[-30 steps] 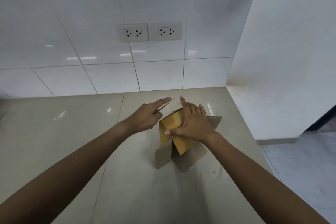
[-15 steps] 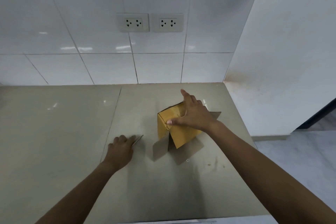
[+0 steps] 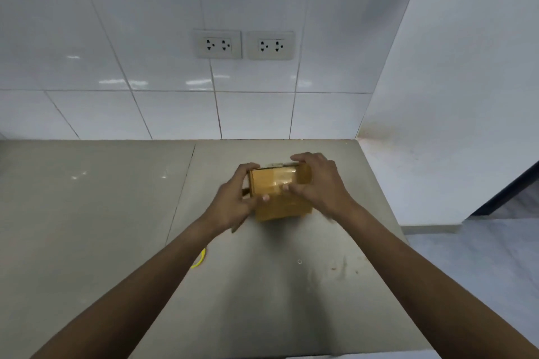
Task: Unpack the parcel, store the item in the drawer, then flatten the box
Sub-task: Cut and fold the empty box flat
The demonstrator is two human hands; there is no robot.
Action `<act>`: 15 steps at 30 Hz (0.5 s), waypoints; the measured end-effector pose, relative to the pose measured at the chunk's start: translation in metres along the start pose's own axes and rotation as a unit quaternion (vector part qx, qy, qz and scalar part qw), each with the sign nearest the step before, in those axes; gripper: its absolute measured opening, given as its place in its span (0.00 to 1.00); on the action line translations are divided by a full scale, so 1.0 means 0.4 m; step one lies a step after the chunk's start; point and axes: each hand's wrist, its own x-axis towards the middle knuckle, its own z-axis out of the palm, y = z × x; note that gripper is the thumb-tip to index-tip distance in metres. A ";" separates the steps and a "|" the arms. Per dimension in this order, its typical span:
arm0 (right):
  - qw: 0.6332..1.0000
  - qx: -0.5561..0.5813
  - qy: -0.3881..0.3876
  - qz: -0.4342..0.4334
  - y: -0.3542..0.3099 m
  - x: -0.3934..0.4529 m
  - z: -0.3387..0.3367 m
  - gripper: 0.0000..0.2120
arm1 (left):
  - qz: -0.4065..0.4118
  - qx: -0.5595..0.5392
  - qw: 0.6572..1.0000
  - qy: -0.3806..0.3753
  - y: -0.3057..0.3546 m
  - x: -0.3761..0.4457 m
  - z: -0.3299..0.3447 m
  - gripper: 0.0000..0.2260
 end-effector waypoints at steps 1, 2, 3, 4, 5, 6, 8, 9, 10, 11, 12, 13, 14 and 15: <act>0.999 -0.035 0.003 -0.027 0.002 -0.017 0.012 0.27 | 0.029 0.036 0.999 -0.008 -0.015 -0.005 -0.014 0.27; 0.996 -0.071 0.002 -0.051 0.007 -0.038 0.029 0.24 | 0.054 0.075 0.996 -0.017 -0.033 -0.014 -0.025 0.28; 0.991 -0.108 0.000 -0.074 0.014 -0.063 0.047 0.22 | 0.071 0.116 0.990 -0.021 -0.056 -0.029 -0.029 0.29; 0.983 -0.151 -0.001 -0.102 0.023 -0.088 0.067 0.21 | 0.085 0.152 0.985 -0.019 -0.083 -0.048 -0.028 0.30; 0.971 -0.196 0.002 -0.137 0.034 -0.109 0.088 0.19 | 0.096 0.173 0.980 -0.015 -0.113 -0.070 -0.021 0.30; 0.956 -0.236 0.008 -0.173 0.045 -0.127 0.107 0.18 | 0.103 0.179 0.978 -0.008 -0.142 -0.094 -0.010 0.30; 0.930 -0.284 0.027 -0.231 0.069 -0.146 0.140 0.17 | 0.099 0.167 0.981 0.013 -0.184 -0.135 0.015 0.28; 0.921 -0.296 0.032 -0.252 0.077 -0.150 0.153 0.17 | 0.094 0.166 0.981 0.028 -0.193 -0.147 0.024 0.26; 0.913 -0.305 0.034 -0.270 0.086 -0.150 0.163 0.17 | 0.087 0.169 0.981 0.044 -0.195 -0.152 0.028 0.25; 0.904 -0.314 0.036 -0.288 0.095 -0.149 0.171 0.18 | 0.081 0.170 0.980 0.056 -0.191 -0.154 0.030 0.24; 0.896 -0.322 0.039 -0.303 0.105 -0.146 0.176 0.19 | 0.080 0.168 0.981 0.063 -0.182 -0.151 0.029 0.24; 0.891 -0.328 0.042 -0.312 0.113 -0.140 0.179 0.20 | 0.079 0.162 0.981 0.068 -0.172 -0.146 0.025 0.23; 0.888 -0.330 0.047 -0.317 0.121 -0.133 0.179 0.22 | 0.078 0.153 0.983 0.071 -0.161 -0.140 0.020 0.22; 0.887 -0.330 0.052 -0.320 0.128 -0.123 0.177 0.24 | 0.072 0.144 0.984 0.075 -0.149 -0.132 0.012 0.21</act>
